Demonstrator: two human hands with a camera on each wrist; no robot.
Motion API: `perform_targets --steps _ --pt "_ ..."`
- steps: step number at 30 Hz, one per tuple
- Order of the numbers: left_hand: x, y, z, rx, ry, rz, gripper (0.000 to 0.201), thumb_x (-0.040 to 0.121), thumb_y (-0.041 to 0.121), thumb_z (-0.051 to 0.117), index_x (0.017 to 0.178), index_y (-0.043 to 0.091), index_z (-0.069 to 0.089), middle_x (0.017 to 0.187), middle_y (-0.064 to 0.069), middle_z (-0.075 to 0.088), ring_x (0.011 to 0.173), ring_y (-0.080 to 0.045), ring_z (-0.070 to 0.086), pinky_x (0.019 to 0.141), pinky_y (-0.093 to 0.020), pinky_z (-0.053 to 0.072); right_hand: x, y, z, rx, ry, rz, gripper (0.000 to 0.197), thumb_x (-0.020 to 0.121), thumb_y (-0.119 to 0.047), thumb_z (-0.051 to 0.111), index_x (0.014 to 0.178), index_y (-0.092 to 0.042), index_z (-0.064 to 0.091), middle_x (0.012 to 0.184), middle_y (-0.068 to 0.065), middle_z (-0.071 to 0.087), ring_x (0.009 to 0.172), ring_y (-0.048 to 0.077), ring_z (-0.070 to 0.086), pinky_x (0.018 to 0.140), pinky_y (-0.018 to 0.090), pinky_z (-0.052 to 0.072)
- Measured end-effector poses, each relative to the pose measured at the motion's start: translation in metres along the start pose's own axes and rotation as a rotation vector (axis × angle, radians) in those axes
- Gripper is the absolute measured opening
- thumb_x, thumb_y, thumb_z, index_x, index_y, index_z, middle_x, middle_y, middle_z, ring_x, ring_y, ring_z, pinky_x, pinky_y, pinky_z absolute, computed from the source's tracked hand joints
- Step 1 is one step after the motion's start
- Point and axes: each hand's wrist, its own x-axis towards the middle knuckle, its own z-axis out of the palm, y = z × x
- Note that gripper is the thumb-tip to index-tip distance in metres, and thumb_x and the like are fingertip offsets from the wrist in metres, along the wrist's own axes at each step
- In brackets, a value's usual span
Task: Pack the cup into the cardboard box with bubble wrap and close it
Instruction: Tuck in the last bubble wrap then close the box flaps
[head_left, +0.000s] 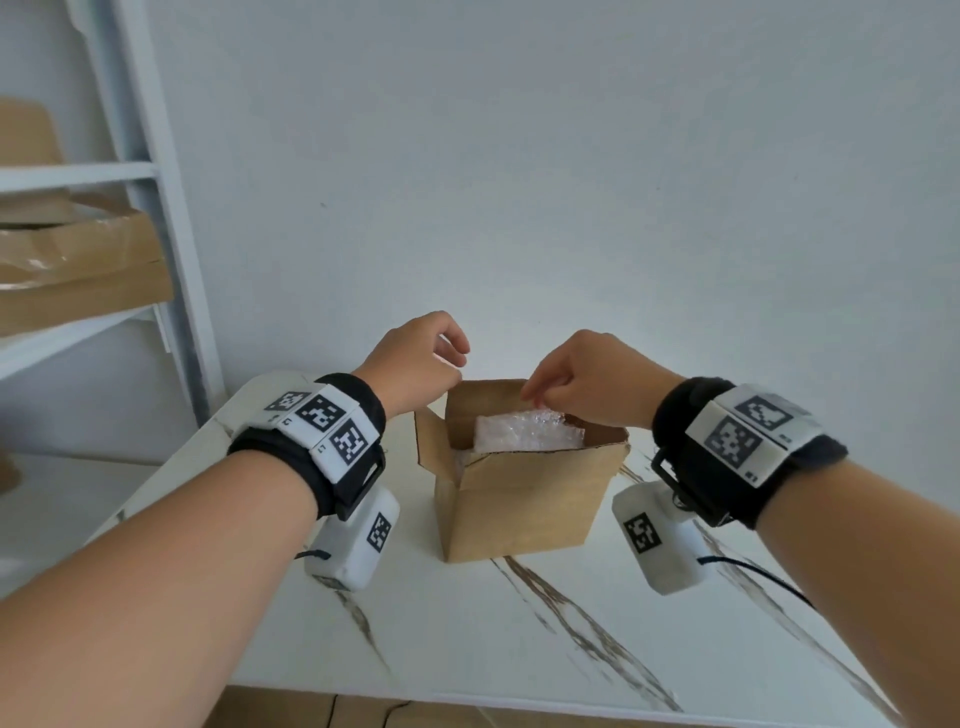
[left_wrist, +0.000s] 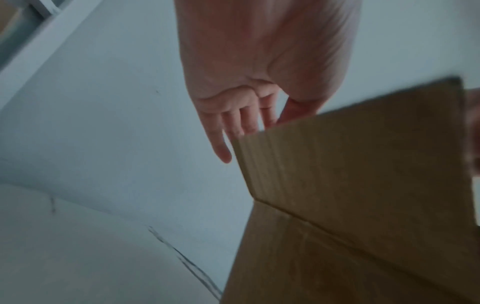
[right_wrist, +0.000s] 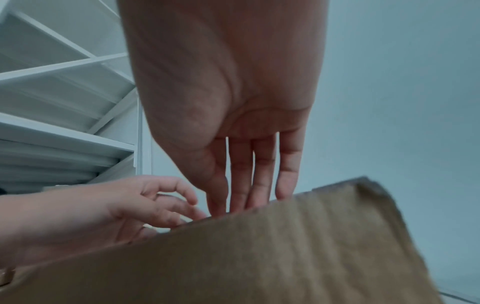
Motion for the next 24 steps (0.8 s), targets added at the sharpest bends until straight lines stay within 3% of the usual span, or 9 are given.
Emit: perform_targets --steps 3,6,8,12,15,18,24 --pt "-0.009 0.003 -0.015 0.078 0.124 -0.105 0.016 0.089 0.011 0.046 0.096 0.018 0.058 0.095 -0.001 0.063 0.088 -0.022 0.066 0.074 -0.035 0.057 -0.006 0.005 -0.005 -0.01 0.022 0.047 0.022 0.082 -0.009 0.059 0.086 -0.02 0.078 0.076 -0.009 0.071 0.054 -0.001 0.054 0.052 0.009 0.038" --pt "-0.021 0.009 -0.021 -0.029 0.025 -0.227 0.013 0.091 0.009 0.044 0.095 0.01 0.056 0.078 -0.009 0.063 0.062 -0.021 0.062 0.059 -0.03 0.055 -0.012 0.007 -0.005 0.023 -0.045 0.072 0.021 0.081 -0.01 0.061 0.081 -0.021 0.078 0.063 -0.011 0.064 0.05 0.0 0.053 0.045 0.007 0.039" --pt "-0.027 0.014 -0.02 -0.101 -0.037 -0.259 0.009 0.092 0.006 0.047 0.092 0.007 0.056 0.073 -0.011 0.063 0.056 -0.02 0.058 0.057 -0.029 0.054 -0.012 0.006 0.002 0.044 -0.115 0.066 0.021 0.084 -0.013 0.061 0.088 -0.024 0.078 0.074 -0.011 0.067 0.06 0.003 0.057 0.057 0.012 0.044" --pt "-0.032 0.014 -0.017 -0.323 -0.001 -0.272 0.009 0.089 -0.001 0.053 0.083 0.004 0.058 0.07 -0.012 0.058 0.055 -0.02 0.058 0.062 -0.031 0.06 -0.006 0.003 0.02 -0.034 -0.162 0.049 0.029 0.091 -0.015 0.056 0.114 -0.025 0.071 0.119 -0.008 0.064 0.11 0.011 0.058 0.09 0.019 0.04" --pt "-0.033 0.008 -0.014 -0.449 -0.079 -0.261 0.009 0.086 -0.005 0.058 0.083 0.004 0.06 0.072 -0.011 0.059 0.059 -0.019 0.061 0.073 -0.035 0.061 -0.004 0.004 0.024 -0.058 -0.21 0.056 0.032 0.091 -0.024 0.057 0.122 -0.028 0.065 0.12 -0.008 0.061 0.116 0.013 0.055 0.098 0.023 0.039" --pt "-0.034 0.003 -0.006 -0.43 -0.2 -0.21 0.014 0.082 -0.01 0.062 0.083 0.004 0.063 0.075 -0.01 0.064 0.07 -0.019 0.065 0.083 -0.036 0.059 -0.007 0.005 0.024 -0.114 -0.298 0.06 0.042 0.089 -0.035 0.059 0.131 -0.031 0.057 0.121 -0.011 0.059 0.116 0.01 0.054 0.097 0.021 0.038" --pt "-0.031 0.0 0.007 -0.261 -0.21 -0.097 0.026 0.074 -0.005 0.074 0.092 0.014 0.07 0.097 -0.006 0.07 0.089 -0.016 0.067 0.08 -0.025 0.056 -0.008 0.007 0.027 -0.092 -0.295 0.066 0.05 0.086 -0.04 0.06 0.135 -0.034 0.052 0.131 -0.01 0.058 0.118 0.01 0.054 0.105 0.028 0.04"
